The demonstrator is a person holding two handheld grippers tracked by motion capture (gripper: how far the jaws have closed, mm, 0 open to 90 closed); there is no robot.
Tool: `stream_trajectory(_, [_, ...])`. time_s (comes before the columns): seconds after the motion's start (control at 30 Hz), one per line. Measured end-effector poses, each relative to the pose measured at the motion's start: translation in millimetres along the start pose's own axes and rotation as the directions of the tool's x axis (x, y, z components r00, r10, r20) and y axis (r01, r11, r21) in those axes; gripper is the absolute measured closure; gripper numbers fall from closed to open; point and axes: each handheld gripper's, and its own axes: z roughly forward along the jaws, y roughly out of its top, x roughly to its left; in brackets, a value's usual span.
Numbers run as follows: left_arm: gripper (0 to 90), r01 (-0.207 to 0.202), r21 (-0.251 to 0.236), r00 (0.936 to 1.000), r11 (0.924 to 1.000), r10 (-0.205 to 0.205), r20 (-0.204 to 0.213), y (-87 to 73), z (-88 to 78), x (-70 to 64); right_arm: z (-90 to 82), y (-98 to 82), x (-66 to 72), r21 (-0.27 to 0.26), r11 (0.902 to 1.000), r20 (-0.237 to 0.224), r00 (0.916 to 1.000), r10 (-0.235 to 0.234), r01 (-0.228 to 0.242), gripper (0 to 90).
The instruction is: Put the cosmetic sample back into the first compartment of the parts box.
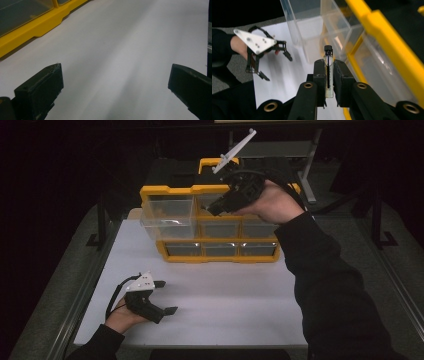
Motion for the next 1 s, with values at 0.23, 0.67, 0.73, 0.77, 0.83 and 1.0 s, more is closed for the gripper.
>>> stream_trajectory(0.23, [0.0,0.001,-0.009,1.0000,1.0000,-0.001,0.002,2.2,-0.7,-0.5,4.2,30.4,5.5,-0.006,0.9995,-0.016,0.9994,-0.031,0.031,79.3])
stream_trajectory(0.67, [0.0,0.005,-0.017,1.0000,0.9998,-0.005,0.006,0.6,-2.9,0.4,39.1,55.0,10.1,0.025,0.9982,-0.048,0.9975,-0.053,0.054,79.3])
stream_trajectory(0.73, [0.0,0.003,-0.020,1.0000,0.9998,-0.003,0.008,0.8,-3.2,0.4,49.0,57.2,9.6,0.039,0.9980,-0.049,0.9976,-0.049,0.051,79.3])
stream_trajectory(0.77, [0.0,0.002,-0.020,1.0000,0.9998,-0.002,0.010,0.9,-3.2,0.4,52.4,57.9,9.5,0.046,0.9977,-0.052,0.9975,-0.048,0.050,79.2])
stream_trajectory(0.83, [0.0,0.002,-0.020,0.9999,0.9998,-0.002,0.011,1.0,-3.1,0.4,58.4,59.0,9.7,0.060,0.9968,-0.053,0.9973,-0.050,0.053,78.4])
stream_trajectory(1.0, [0.0,0.005,-0.026,0.9999,0.9997,-0.005,0.010,0.7,-4.1,0.6,55.2,58.3,6.4,0.027,0.9991,-0.039,0.9988,-0.031,0.032,69.0])
